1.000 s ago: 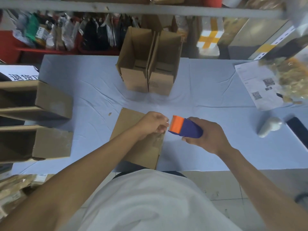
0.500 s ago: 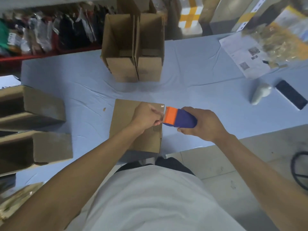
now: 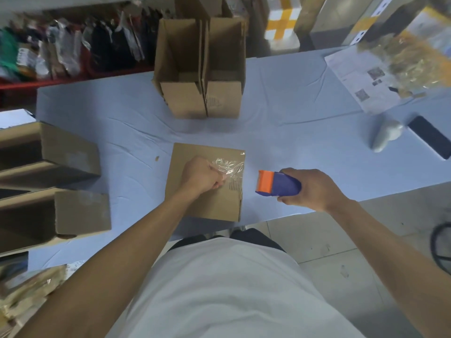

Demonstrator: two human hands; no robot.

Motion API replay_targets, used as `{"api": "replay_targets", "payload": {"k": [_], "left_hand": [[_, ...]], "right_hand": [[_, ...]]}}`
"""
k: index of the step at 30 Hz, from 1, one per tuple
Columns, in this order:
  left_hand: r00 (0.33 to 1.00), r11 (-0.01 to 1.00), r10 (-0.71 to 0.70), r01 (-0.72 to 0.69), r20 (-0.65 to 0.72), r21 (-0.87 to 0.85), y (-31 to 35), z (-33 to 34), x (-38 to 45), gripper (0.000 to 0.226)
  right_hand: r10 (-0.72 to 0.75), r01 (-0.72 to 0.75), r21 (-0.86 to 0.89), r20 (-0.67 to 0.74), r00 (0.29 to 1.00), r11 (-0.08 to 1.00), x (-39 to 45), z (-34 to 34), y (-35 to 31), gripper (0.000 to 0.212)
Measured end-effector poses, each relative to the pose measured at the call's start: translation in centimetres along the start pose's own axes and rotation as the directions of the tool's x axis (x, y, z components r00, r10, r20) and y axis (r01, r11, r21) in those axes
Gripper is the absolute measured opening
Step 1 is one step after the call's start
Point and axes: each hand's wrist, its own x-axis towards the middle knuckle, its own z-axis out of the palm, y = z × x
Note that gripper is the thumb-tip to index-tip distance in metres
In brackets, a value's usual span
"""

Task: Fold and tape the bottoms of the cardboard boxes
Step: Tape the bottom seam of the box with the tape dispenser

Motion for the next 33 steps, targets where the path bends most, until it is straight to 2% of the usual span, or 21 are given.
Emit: {"api": "replay_targets", "payload": {"k": [2,4,5,7,8,9,10,11,12,14,16,18,20,22,24,27,30,31,33], "left_hand": [[0.999,0.975,0.035,-0.032,-0.012,0.219,0.4,0.0,0.2,0.013],[0.996,0.833,0.062,-0.017,-0.061,0.553,1.2,-0.3,0.2,0.035],[0.994,0.751,0.081,-0.011,-0.075,0.66,1.6,-0.5,0.2,0.044],[0.983,0.646,0.186,-0.125,0.003,0.753,2.2,-0.5,0.5,0.04],[0.964,0.617,0.245,-0.235,0.101,0.751,2.5,-0.2,0.4,0.032],[0.939,0.656,0.271,-0.34,0.21,0.674,2.4,0.3,0.4,0.027],[0.912,0.745,0.27,-0.401,0.31,0.533,2.6,0.9,0.0,0.03],[0.896,0.844,0.234,-0.38,0.378,0.379,2.6,1.3,-0.4,0.032],[0.889,0.889,0.228,-0.357,0.397,0.288,2.6,1.6,-0.6,0.03],[0.879,0.843,0.28,-0.417,0.385,0.339,2.1,1.9,-0.8,0.026],[0.846,0.725,0.36,-0.519,0.393,0.452,1.4,2.4,-0.5,0.029],[0.793,0.49,0.414,-0.608,0.448,0.625,1.0,2.9,-0.2,0.039],[0.766,0.223,0.43,-0.604,0.478,0.766,1.1,4.0,-0.2,0.03],[0.756,0.124,0.465,-0.572,0.462,0.811,1.3,4.5,-0.3,0.023],[0.766,0.133,0.482,-0.544,0.426,0.828,1.3,4.4,0.0,0.023],[0.777,0.195,0.503,-0.528,0.378,0.826,1.6,4.6,1.0,0.037],[0.789,0.405,0.513,-0.57,0.338,0.715,1.8,4.2,1.8,0.057],[0.785,0.488,0.537,-0.589,0.31,0.644,1.6,3.8,1.8,0.057],[0.784,0.633,0.585,-0.6,0.205,0.488,1.3,3.2,0.8,0.041]], "right_hand": [[-0.001,0.002,-0.034,0.02,1.0,0.999,0.4,0.5,-0.1,0.049],[0.003,-0.001,-0.071,0.041,0.999,0.997,0.7,0.9,-0.4,0.048],[0.007,-0.003,-0.087,0.049,0.999,0.996,0.9,1.1,-0.5,0.048],[0.017,-0.01,-0.11,0.058,0.998,0.994,1.2,1.4,-1.0,0.049],[0.018,-0.01,-0.125,0.064,0.998,0.992,1.4,1.5,-1.3,0.048],[0.016,-0.006,-0.136,0.075,0.997,0.991,1.6,1.6,-1.7,0.048],[0.031,-0.017,-0.148,0.088,0.996,0.989,1.9,1.8,-2.3,0.048],[0.063,-0.047,-0.155,0.096,0.993,0.987,2.3,2.0,-2.8,0.046],[0.125,-0.104,-0.182,0.11,0.986,0.978,2.8,2.2,-3.4,0.045],[0.257,-0.209,-0.292,0.135,0.957,0.933,3.5,2.4,-4.5,0.05],[0.34,-0.284,-0.311,0.141,0.93,0.907,3.5,2.8,-4.2,0.055],[0.394,-0.364,-0.21,0.124,0.911,0.908,2.9,2.9,-3.6,0.055],[0.416,-0.4,-0.159,0.08,0.906,0.903,1.6,2.6,-3.3,0.052],[0.421,-0.417,-0.097,0.021,0.907,0.904,0.2,2.5,-3.1,0.047],[0.434,-0.434,-0.012,-0.015,0.901,0.901,-1.1,2.4,-3.2,0.043],[0.416,-0.413,0.058,-0.069,0.907,0.909,-2.5,2.1,-3.6,0.043],[0.357,-0.347,0.09,-0.153,0.922,0.934,-3.2,1.9,-4.0,0.045],[0.333,-0.32,0.101,-0.173,0.927,0.942,-3.3,1.7,-4.1,0.046],[0.245,-0.227,0.107,-0.197,0.949,0.968,-3.5,1.2,-4.1,0.049]]}}
